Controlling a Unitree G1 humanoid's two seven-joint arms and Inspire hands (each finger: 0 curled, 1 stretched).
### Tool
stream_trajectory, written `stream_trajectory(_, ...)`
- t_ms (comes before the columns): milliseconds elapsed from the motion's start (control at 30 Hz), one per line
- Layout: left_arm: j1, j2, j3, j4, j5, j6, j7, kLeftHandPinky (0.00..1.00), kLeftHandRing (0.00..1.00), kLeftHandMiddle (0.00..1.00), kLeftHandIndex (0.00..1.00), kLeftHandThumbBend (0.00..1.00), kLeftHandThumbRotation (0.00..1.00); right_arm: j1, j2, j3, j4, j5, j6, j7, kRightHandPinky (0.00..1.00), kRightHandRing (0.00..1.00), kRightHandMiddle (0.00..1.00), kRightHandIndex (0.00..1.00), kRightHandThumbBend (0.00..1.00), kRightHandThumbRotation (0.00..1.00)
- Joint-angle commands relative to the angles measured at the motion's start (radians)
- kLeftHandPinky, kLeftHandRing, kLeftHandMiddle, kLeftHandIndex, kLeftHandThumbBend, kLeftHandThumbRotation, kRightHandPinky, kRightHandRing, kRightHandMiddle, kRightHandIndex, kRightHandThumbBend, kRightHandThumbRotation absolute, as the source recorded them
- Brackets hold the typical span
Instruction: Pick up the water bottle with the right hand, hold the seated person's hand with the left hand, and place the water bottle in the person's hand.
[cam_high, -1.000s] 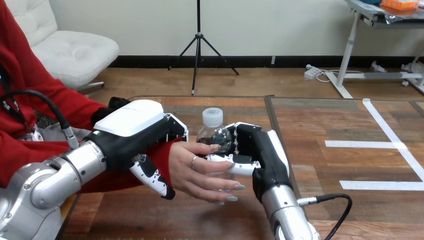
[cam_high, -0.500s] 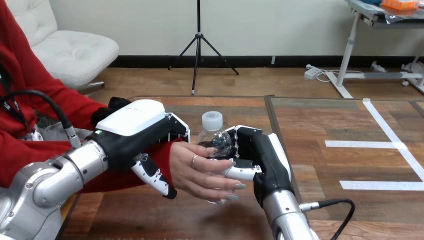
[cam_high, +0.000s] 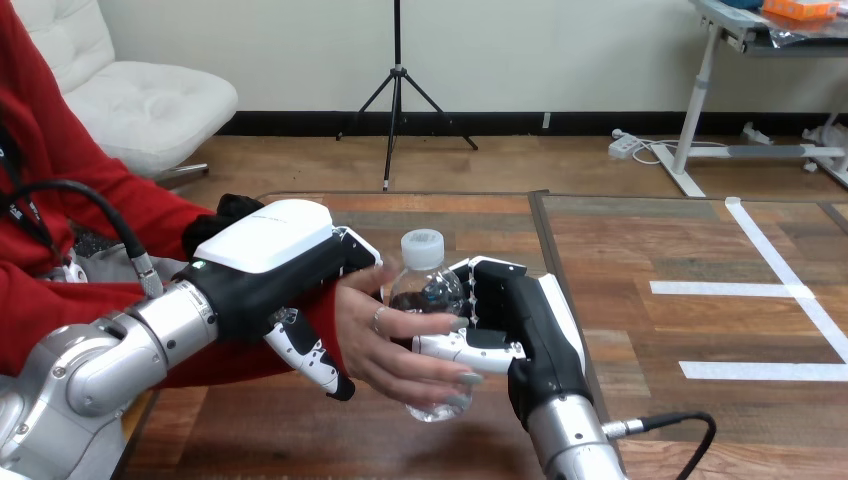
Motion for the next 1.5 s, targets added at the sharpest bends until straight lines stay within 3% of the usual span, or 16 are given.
stream_trajectory(0, -0.132, -0.044, 0.035, -0.027, -0.022, -0.027, 0.051, 0.31, 0.35, 0.4, 0.41, 1.0, 0.0, -0.006, 0.043, 0.051, -0.12, -0.014, -0.024, 0.014, 0.25, 0.31, 0.36, 0.38, 0.89, 0.0)
stream_trajectory(167, -0.132, -0.044, 0.035, -0.024, -0.022, -0.03, 0.053, 0.31, 0.35, 0.4, 0.42, 1.0, 0.0, 0.027, 0.038, 0.068, -0.158, -0.029, -0.021, 0.016, 0.25, 0.3, 0.36, 0.38, 0.9, 0.0)
stream_trajectory(1000, -0.134, -0.045, 0.034, -0.019, -0.022, -0.032, 0.047, 0.3, 0.35, 0.4, 0.41, 1.0, 0.0, 0.148, 0.003, 0.102, -0.339, -0.008, -0.01, 0.082, 0.22, 0.28, 0.34, 0.39, 0.91, 0.01)
stream_trajectory(1467, -0.138, -0.049, 0.03, -0.012, -0.022, -0.036, 0.045, 0.3, 0.35, 0.4, 0.42, 1.0, 0.0, 0.16, -0.012, 0.097, -0.381, 0.001, -0.014, 0.107, 0.24, 0.29, 0.34, 0.39, 0.91, 0.02)
